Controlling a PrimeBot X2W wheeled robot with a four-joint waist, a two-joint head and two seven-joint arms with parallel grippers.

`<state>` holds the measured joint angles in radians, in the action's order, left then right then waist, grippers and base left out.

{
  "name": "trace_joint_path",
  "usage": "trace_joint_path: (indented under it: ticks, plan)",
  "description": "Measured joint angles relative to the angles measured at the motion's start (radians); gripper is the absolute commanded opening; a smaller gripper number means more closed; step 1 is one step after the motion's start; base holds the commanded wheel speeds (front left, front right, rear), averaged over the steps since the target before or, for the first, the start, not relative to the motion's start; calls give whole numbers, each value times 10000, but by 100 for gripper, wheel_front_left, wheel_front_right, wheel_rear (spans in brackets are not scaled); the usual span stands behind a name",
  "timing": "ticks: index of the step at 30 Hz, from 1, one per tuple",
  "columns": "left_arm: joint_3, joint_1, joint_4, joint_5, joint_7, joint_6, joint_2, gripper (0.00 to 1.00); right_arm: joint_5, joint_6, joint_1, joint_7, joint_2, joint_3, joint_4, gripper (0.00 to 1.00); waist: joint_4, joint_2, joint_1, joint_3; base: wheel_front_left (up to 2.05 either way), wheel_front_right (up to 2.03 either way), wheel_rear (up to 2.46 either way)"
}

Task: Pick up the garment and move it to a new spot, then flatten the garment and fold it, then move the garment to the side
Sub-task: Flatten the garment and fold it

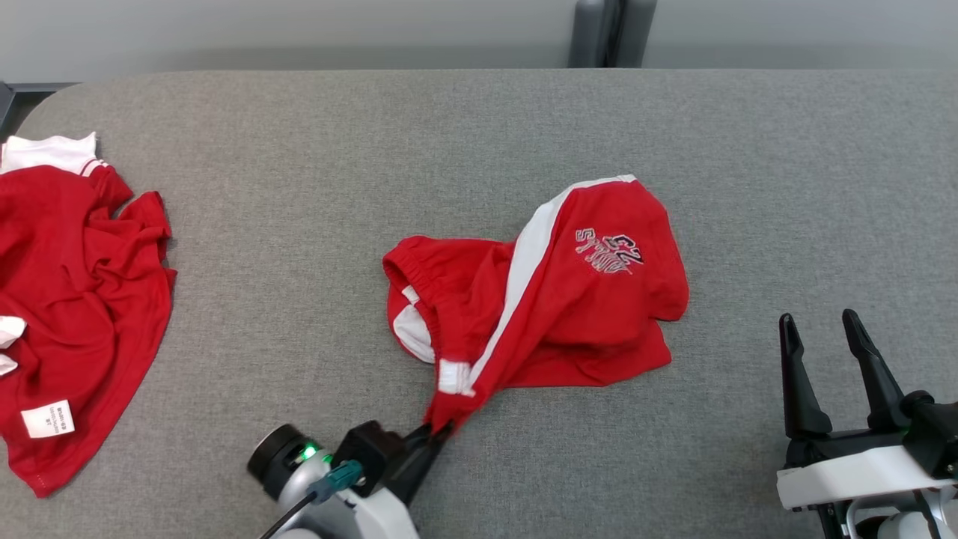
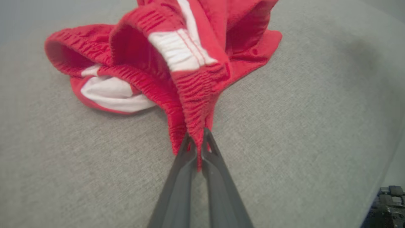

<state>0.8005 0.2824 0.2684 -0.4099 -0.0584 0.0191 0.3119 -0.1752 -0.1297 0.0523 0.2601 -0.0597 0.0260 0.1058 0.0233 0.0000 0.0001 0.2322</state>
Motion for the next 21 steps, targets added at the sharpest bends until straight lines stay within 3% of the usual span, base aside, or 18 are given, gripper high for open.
trace_joint_path:
  ticks: [6, 9, 10, 11, 12, 17, 21]
  plan:
    - [-573, -372, 627, -63, -600, -606, 598, 0, -2, 0, -3, -2, -59, 19, 4, 100, 63, 0, 0, -80, 0, 0, 0]
    - [-859, -412, 865, -295, -920, -686, 656, 0, -2, 0, -10, -29, -75, 46, -13, 100, 60, 0, -1, -127, 0, 0, 0]
    - [-955, -444, 938, -422, -1037, -683, 610, 9, -2, 0, -11, -44, -82, 67, -21, 100, 56, 0, 0, -146, 0, 0, 0]
    - [-1016, -474, 1003, -548, -1110, -671, 543, 45, -4, 0, -12, -44, -88, 65, -19, 100, 49, 0, 0, -174, 0, 0, 0]
    - [-1055, -492, 1053, -619, -1191, -671, 476, 100, -4, 0, -13, -46, -88, 63, -19, 100, 35, 0, 0, -211, 0, 0, 0]
    - [-1651, -665, 734, -1335, -1795, -732, -234, 100, 0, 0, -103, -63, -82, 98, -21, 100, -64, 0, 0, -481, 0, 0, 0]
    - [-2284, -955, -17, -1409, -2015, -1066, -512, 100, 48, 0, -269, -134, -79, 207, -23, 100, -122, 0, 0, -793, 0, 0, 0]
